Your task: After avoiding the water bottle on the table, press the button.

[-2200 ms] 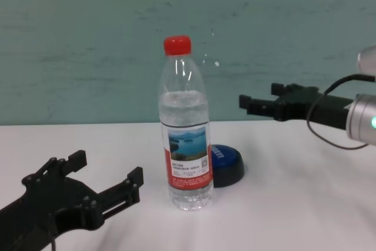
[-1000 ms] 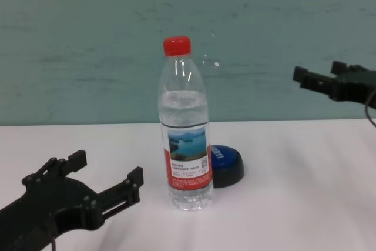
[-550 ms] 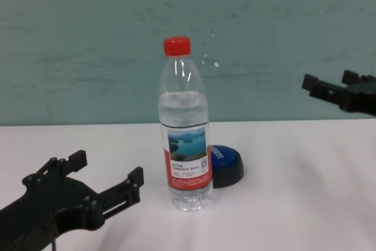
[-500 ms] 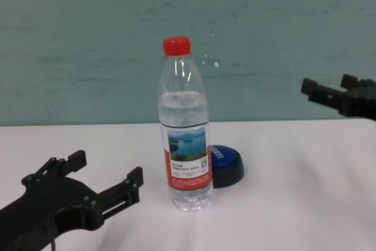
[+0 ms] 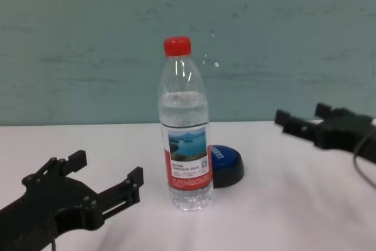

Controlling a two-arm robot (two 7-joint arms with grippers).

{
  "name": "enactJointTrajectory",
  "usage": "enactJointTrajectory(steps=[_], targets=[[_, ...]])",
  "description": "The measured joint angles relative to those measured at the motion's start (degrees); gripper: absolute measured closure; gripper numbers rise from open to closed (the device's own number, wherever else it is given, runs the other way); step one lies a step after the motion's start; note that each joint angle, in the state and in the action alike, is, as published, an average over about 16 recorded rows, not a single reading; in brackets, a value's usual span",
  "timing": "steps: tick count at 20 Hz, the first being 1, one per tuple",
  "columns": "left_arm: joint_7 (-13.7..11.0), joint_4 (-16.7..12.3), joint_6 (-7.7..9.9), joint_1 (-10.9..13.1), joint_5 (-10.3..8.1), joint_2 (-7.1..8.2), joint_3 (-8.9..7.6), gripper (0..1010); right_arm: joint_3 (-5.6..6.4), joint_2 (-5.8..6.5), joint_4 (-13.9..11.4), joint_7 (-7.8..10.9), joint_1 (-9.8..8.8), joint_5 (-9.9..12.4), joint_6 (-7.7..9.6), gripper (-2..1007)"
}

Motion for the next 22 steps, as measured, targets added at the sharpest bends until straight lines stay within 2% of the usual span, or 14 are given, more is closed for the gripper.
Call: enactJointTrajectory(steps=[9,15,22], targets=[[0.0,0.0,0.00,0.0,0.00,0.00,0.00,10,-2.14,-0.67,-1.2,-1.44,-1.86,-3.0,0.37,1],[0.0,0.0,0.00,0.0,0.00,0.00,0.00,10,-2.42,-1.27,-1.8,-2.76,-2.98,-4.9,0.20,1],[0.0,0.0,0.00,0.0,0.00,0.00,0.00,10,-2.16,-2.10,-1.8,-3.66,-3.77,-6.5,0.00,1]])
